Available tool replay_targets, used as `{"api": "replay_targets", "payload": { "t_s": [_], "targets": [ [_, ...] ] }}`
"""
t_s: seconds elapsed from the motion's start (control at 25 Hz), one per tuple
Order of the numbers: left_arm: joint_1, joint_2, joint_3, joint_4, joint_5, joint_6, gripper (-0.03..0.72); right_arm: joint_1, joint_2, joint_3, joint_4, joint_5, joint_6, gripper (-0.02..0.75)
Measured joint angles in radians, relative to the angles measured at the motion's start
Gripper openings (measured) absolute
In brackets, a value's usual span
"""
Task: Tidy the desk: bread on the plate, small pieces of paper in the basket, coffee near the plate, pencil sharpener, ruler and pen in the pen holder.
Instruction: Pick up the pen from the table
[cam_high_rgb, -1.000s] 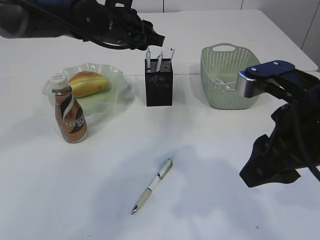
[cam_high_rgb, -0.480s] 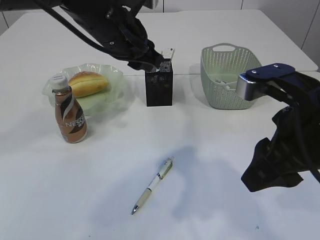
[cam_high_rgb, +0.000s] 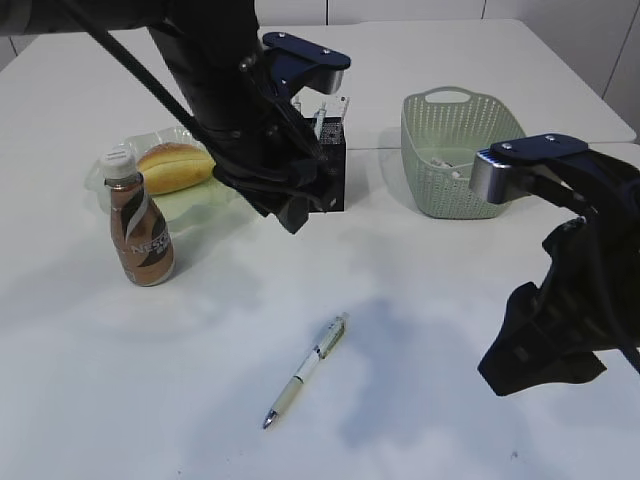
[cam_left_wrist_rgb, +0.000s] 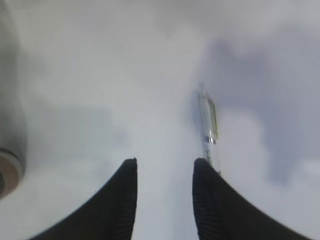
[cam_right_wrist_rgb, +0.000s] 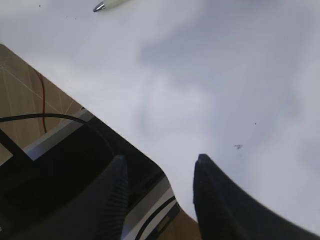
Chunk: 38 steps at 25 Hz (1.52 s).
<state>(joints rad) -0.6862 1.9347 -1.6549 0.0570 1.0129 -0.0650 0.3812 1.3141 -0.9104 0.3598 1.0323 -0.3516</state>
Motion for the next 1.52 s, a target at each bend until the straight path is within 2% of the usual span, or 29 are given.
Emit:
{"api": "replay_targets", "payload": {
  "t_s": [0.16,0.36,0.6,1.52],
  "targets": [
    [-0.002,0.022,-0.002,-0.048,0.097,-0.019,0.265,0.0,0.0,0.0,0.005,0.011,0.0,0.352],
    [-0.037,0.072,-0.002,-0.103,0.144,-0.034,0.272,0.0,0.0,0.0,0.009,0.021,0.0,0.351],
    [-0.071,0.142,-0.002,-0.115,0.142,-0.086,0.273,0.0,0.0,0.0,0.009,0.029,0.0,0.351],
    [-0.073,0.296,-0.004,-0.123,0.05,-0.095,0.274,0.0,0.0,0.0,0.013,0.034,0.0,0.351]
  ]
}}
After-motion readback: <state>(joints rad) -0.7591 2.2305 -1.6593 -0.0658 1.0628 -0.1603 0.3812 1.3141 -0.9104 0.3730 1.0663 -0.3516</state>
